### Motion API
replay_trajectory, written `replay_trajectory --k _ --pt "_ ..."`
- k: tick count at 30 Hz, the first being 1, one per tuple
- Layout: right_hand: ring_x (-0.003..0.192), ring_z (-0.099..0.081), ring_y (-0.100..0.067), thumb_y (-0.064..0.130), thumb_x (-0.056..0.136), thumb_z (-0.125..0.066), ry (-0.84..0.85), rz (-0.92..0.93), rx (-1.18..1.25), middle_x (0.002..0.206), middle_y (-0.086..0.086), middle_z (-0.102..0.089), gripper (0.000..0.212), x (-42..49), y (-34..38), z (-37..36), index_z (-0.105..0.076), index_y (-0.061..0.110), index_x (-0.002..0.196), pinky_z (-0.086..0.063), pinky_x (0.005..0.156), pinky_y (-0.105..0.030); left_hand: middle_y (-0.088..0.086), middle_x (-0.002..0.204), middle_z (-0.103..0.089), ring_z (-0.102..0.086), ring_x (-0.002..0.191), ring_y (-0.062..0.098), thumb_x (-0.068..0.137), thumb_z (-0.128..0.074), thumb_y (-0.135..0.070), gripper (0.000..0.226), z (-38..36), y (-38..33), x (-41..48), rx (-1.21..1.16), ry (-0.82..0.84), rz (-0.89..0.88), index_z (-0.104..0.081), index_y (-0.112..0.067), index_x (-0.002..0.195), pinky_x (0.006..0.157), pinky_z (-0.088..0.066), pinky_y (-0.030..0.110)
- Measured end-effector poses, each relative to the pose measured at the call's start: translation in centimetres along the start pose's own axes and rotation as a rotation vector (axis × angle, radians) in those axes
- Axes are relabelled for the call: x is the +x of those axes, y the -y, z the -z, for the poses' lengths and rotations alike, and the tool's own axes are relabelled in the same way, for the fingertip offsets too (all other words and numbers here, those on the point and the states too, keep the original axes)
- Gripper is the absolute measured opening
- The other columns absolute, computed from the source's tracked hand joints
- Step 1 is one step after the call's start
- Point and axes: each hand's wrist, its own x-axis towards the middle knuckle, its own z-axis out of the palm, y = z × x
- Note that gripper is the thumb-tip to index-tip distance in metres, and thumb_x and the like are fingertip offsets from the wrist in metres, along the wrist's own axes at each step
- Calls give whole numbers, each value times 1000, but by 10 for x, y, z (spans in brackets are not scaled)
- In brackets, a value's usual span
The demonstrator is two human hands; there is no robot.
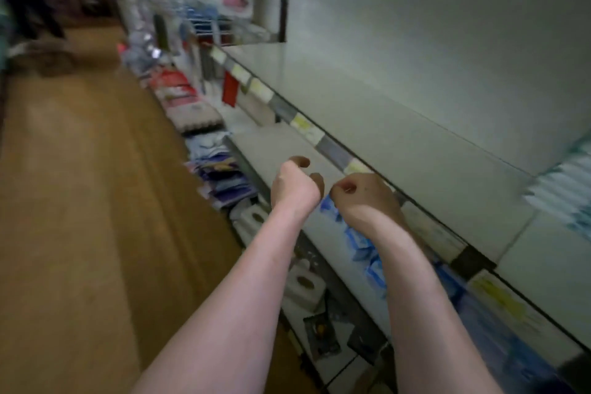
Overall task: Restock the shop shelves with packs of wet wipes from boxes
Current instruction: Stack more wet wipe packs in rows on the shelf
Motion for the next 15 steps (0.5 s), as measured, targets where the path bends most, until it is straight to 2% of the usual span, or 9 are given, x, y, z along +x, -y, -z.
replay_trajectory --k 3,4,7,9,11,13,15 --pt "71 -53 -25 21 87 -52 137 108 -34 65 0 -52 25 -19 3 -33 -53 18 62 -42 66 -27 4 120 -64 -60 107 27 88 -57 -21 34 24 36 -24 4 -113 92 -59 -25 122 93 -51 36" --pt "74 -56 -25 21 86 -53 180 150 -27 68 -1 -56 23 -27 5 -44 -56 18 64 -45 69 -29 2 121 -63 -60 109 26 88 -57 -20 35 33 47 -32 11 -161 118 -59 -25 122 94 -49 33" --pt "86 -63 -26 26 88 -54 315 248 -54 86 -5 -68 17 -54 21 -76 -68 18 83 -49 74 -30 4 121 -63 -59 109 25 88 -58 -17 28 69 82 -55 -15 -292 225 -62 -23 115 93 -48 30" --pt "85 -62 -24 28 90 -54 384 312 -67 89 -4 -67 16 -71 37 -98 -68 20 90 -49 71 -29 5 119 -63 -60 107 24 88 -59 -15 25 98 104 -71 -41 -373 283 -62 -22 111 87 -46 24" --pt "85 -61 -19 31 91 -55 452 372 -79 92 0 -67 17 -91 56 -122 -68 22 97 -50 72 -30 4 120 -62 -60 107 23 89 -58 -16 28 127 127 -87 -57 -451 342 -61 -20 117 81 -43 23" --pt "86 -61 -16 32 92 -56 525 435 -83 96 2 -66 22 -114 73 -146 -67 22 108 -54 75 -32 5 122 -61 -58 109 23 91 -57 -17 31 154 150 -106 -89 -525 396 -59 -20 122 85 -44 25" --pt "80 -59 -13 33 93 -56 617 505 -86 93 4 -63 23 -140 91 -169 -65 21 110 -51 65 -27 5 121 -61 -58 109 25 91 -57 -19 31 181 175 -127 -94 -601 457 -59 -21 121 93 -47 30"
